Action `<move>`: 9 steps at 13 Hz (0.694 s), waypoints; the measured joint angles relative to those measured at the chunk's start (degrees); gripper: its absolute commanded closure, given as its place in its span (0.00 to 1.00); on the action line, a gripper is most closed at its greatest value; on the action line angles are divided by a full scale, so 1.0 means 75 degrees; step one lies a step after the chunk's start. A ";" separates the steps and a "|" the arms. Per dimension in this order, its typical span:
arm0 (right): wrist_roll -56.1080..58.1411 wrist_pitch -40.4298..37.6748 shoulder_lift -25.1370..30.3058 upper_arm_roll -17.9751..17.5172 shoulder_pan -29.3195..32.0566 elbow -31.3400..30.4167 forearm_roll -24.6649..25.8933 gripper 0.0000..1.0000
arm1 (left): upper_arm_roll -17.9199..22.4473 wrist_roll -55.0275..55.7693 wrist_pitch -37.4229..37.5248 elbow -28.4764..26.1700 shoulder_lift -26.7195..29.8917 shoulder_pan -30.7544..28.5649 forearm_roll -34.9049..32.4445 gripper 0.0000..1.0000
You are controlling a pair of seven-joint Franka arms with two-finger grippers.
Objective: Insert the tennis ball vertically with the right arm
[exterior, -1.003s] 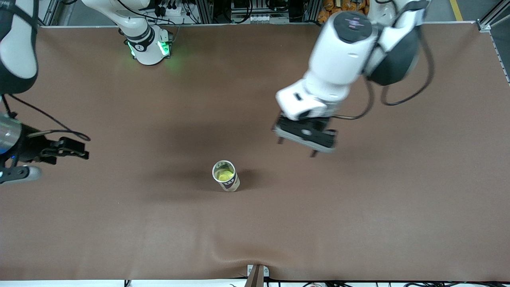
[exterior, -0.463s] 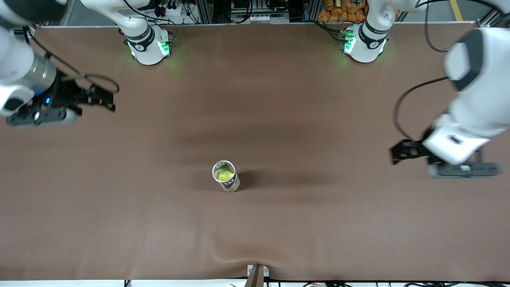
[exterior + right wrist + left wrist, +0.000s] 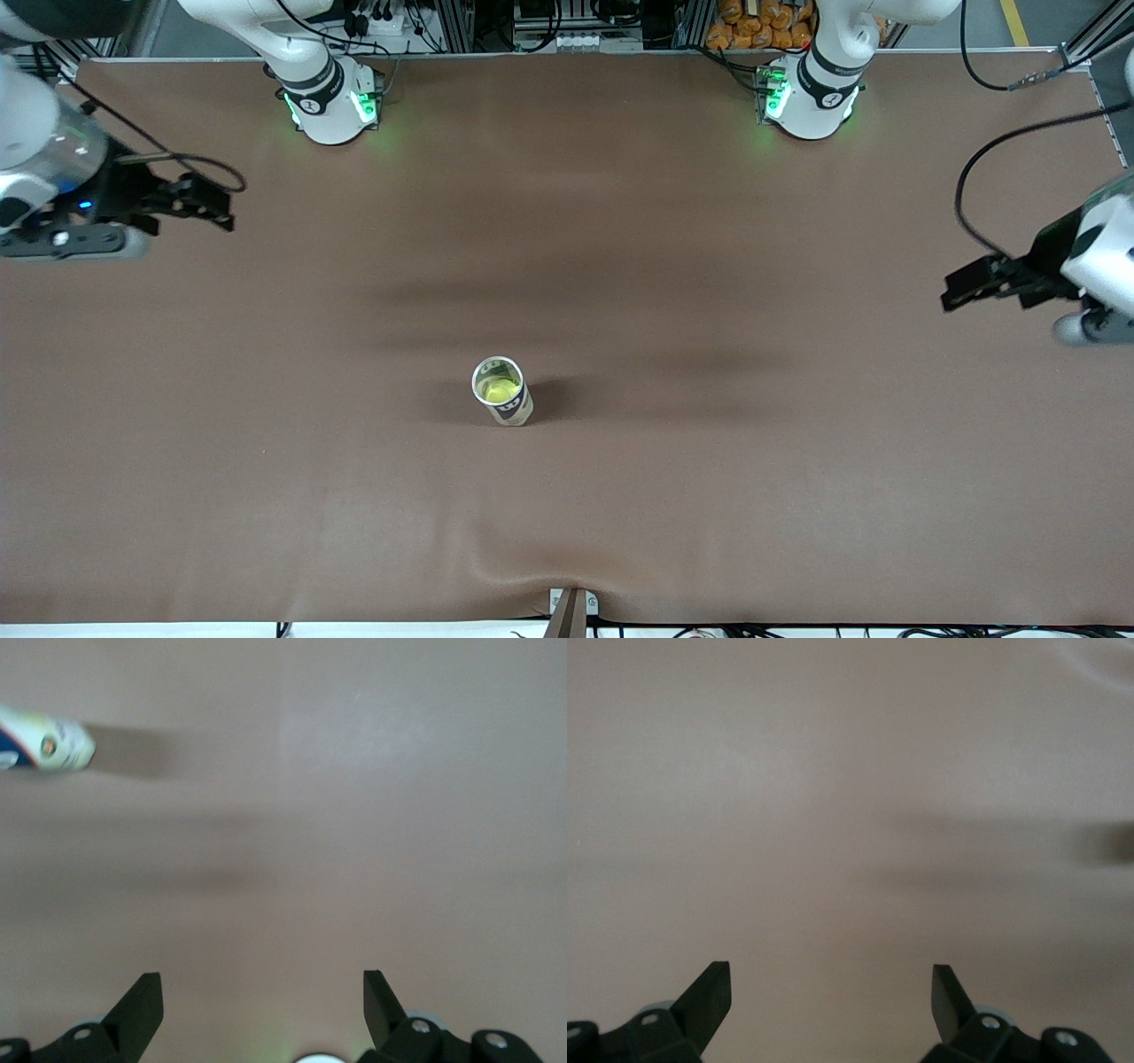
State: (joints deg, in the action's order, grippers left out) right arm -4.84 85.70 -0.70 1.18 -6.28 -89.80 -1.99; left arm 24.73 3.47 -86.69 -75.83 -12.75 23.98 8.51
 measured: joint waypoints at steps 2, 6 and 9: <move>0.0206 0.0127 0.0005 0.0280 0.0000 0.0029 0.0101 0.00 | 0.0003 -0.0310 0.0203 -0.0020 0.0223 -0.0168 -0.0071 0.00; 0.0260 0.0171 -0.0015 0.0762 0.0246 0.0047 0.0161 0.00 | -0.0020 -0.0544 0.0257 -0.0122 0.0304 -0.0285 -0.0214 0.00; 0.0351 0.0203 -0.0087 0.0817 0.0519 0.0058 0.0161 0.00 | -0.0051 -0.0557 0.0256 -0.0135 0.0295 -0.0283 -0.0283 0.00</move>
State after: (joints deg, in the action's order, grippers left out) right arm -2.20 87.22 -1.35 7.31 -2.39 -89.37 -0.79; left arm 24.35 -0.71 -84.77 -76.84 -10.54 21.86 6.39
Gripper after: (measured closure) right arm 0.000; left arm 0.000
